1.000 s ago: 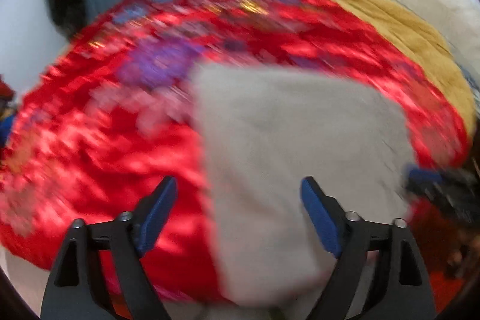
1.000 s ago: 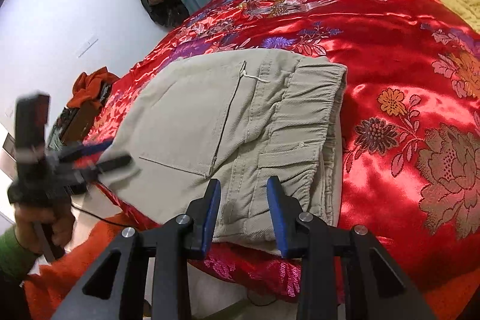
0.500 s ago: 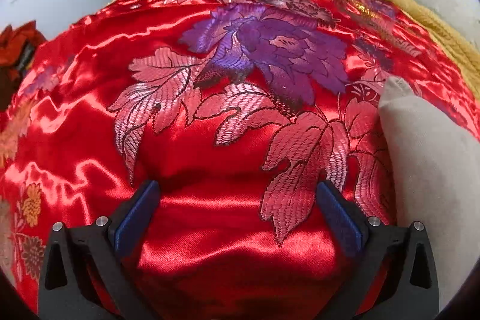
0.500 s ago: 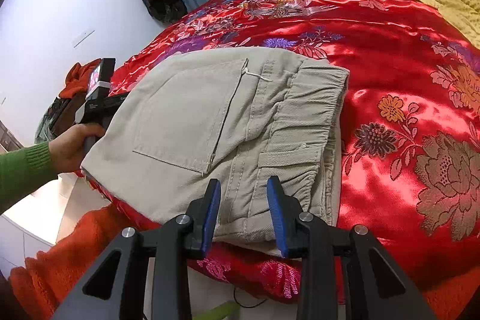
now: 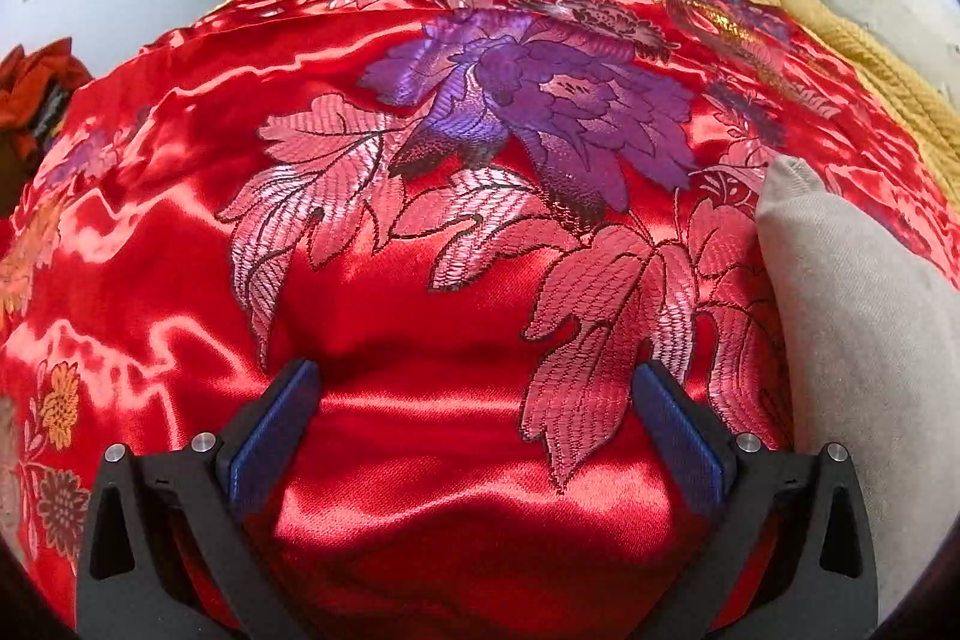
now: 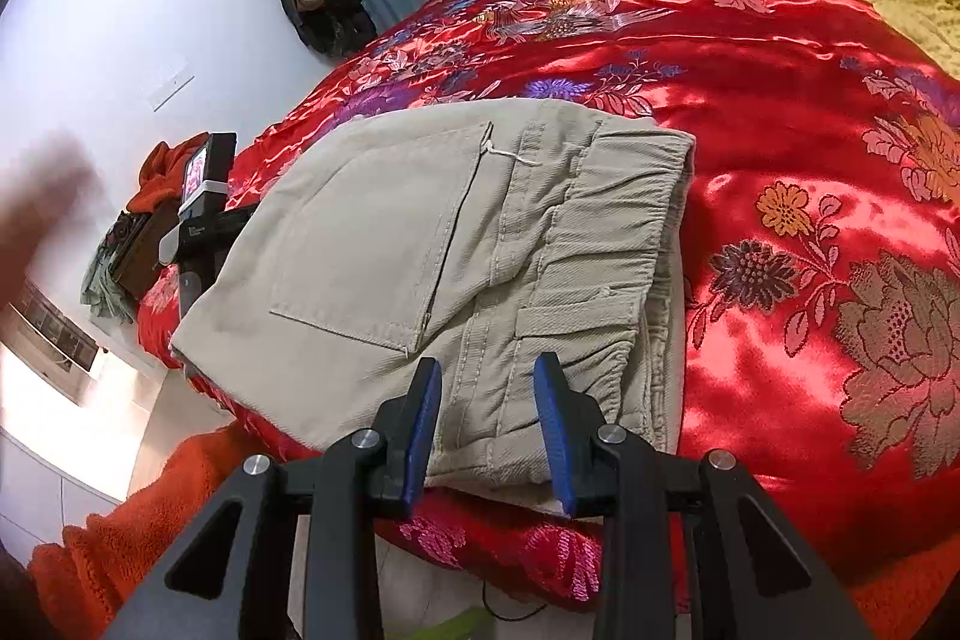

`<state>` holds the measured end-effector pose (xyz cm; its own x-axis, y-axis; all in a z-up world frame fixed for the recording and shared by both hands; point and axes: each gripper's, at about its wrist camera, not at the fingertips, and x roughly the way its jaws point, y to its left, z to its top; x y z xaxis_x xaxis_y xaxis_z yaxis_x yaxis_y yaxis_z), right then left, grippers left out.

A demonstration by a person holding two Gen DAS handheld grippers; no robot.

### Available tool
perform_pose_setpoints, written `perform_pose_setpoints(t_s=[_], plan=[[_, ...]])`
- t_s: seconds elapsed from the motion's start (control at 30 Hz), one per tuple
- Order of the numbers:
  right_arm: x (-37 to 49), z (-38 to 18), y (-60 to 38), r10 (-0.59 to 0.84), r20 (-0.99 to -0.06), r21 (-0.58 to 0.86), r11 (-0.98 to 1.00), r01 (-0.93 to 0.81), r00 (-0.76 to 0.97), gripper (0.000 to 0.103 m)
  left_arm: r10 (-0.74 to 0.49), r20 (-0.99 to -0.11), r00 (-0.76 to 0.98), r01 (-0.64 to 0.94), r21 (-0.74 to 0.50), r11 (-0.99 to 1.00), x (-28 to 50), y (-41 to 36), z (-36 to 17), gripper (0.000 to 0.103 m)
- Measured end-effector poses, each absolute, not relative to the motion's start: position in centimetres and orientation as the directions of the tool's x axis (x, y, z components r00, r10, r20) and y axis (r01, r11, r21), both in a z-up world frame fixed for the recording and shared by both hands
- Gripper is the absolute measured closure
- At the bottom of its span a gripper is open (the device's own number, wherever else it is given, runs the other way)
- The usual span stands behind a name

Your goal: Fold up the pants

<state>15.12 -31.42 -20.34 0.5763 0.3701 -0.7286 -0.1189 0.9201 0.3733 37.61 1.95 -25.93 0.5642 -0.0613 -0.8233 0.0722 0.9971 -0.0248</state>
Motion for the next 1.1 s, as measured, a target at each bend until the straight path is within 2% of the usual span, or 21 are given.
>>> perform_pose_setpoints(t_s=[0.27, 1.1], plan=[[15.16, -20.26, -30.94, 0.350, -0.737, 0.341, 0.931, -0.128, 0.578, 0.070, -0.061, -0.823, 0.564, 0.072, -0.025, 0.997, 37.53, 1.93, -25.91, 0.000], [15.17, -20.35, -31.38, 0.373, -0.725, 0.366, 0.921, -0.135, 0.579, 0.070, -0.061, -0.823, 0.564, 0.072, -0.024, 0.997, 37.51, 1.93, -25.90, 0.000]])
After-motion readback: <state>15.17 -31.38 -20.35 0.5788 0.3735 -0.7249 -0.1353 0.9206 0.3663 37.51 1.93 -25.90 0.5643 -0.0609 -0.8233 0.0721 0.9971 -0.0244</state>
